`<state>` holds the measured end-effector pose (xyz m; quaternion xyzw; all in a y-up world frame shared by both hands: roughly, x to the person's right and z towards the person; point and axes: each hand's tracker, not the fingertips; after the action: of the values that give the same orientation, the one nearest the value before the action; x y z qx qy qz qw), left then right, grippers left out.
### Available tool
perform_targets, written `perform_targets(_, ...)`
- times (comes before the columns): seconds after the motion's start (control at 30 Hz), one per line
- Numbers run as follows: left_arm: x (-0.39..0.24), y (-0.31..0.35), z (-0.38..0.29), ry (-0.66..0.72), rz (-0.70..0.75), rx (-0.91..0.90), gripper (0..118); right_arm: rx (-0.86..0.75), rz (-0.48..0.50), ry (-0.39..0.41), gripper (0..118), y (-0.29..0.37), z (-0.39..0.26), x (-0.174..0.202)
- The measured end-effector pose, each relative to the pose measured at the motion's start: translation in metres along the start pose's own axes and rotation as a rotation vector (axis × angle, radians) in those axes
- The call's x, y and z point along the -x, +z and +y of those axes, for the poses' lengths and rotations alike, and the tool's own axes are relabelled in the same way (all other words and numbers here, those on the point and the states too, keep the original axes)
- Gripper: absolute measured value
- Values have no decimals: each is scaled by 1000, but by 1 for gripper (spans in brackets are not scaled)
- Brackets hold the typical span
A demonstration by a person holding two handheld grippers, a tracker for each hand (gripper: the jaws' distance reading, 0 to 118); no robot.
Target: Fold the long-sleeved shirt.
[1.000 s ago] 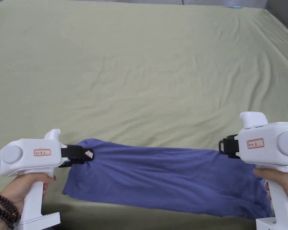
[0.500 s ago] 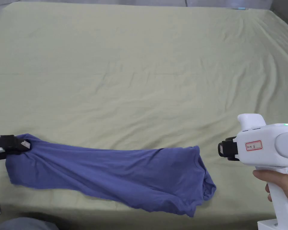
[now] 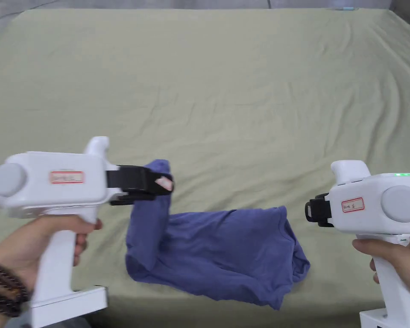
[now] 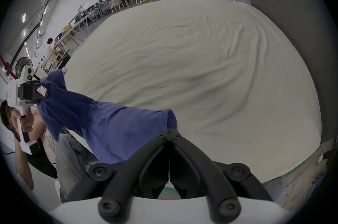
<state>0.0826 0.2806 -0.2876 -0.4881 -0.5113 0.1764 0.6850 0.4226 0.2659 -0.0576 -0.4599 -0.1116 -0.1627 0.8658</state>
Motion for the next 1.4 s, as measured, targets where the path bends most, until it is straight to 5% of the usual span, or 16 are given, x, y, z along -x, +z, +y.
perform_targets(0.23, -26, -136, -28, 50, -72, 218, 3, -29, -18, -74, 2, 15, -8, -30)
perform_targets(0.33, -21, -164, -42, 21, 20, 284, 4, -41, -22, -105, 2, 24, -11, -43)
perform_targets(0.37, -13, -171, -41, 44, 38, 295, 12, -46, -28, -113, 2, 26, -11, -47)
perform_targets(0.4, -8, -171, -40, 71, 37, 302, 42, -48, -35, -117, 2, 28, -12, -50)
perform_targets(0.43, -5, -168, -39, 104, 26, 284, 105, -49, -43, -119, 2, 29, -13, -53)
perform_targets(0.47, -5, -162, -38, 108, 19, 269, 118, -50, -48, -119, 2, 30, -13, -54)
perform_targets(0.53, -14, -140, -34, 123, -91, 86, 118, -52, -50, -124, 2, 31, -14, -57)
perform_targets(0.67, -41, -70, -24, 75, -77, 5, 118, -54, -40, -131, 2, 29, -15, -55)
perform_targets(0.73, -49, -37, -33, -31, 23, -107, 111, -57, -34, -130, 2, 27, -16, -52)
perform_targets(0.77, -41, -31, -40, -103, 90, -130, 76, -57, -28, -129, 2, 25, -16, -50)
perform_targets(0.8, -46, -30, -52, -194, 226, -133, 13, -54, -21, -128, 2, 23, -16, -49)
perform_targets(0.83, -53, -33, -71, -281, 346, -150, 0, -51, -13, -126, 2, 21, -16, -46)
perform_targets(0.93, -41, -66, -113, -562, 505, -174, 0, -38, -1, -109, 2, 14, -16, -39)
perform_targets(1.07, -44, -113, -142, -705, 549, -245, 0, -30, 6, -101, 2, 13, -17, -35)
perform_targets(1.4, -82, -227, -190, -616, 363, 38, 0, -36, -31, -122, 2, 28, -25, -53)
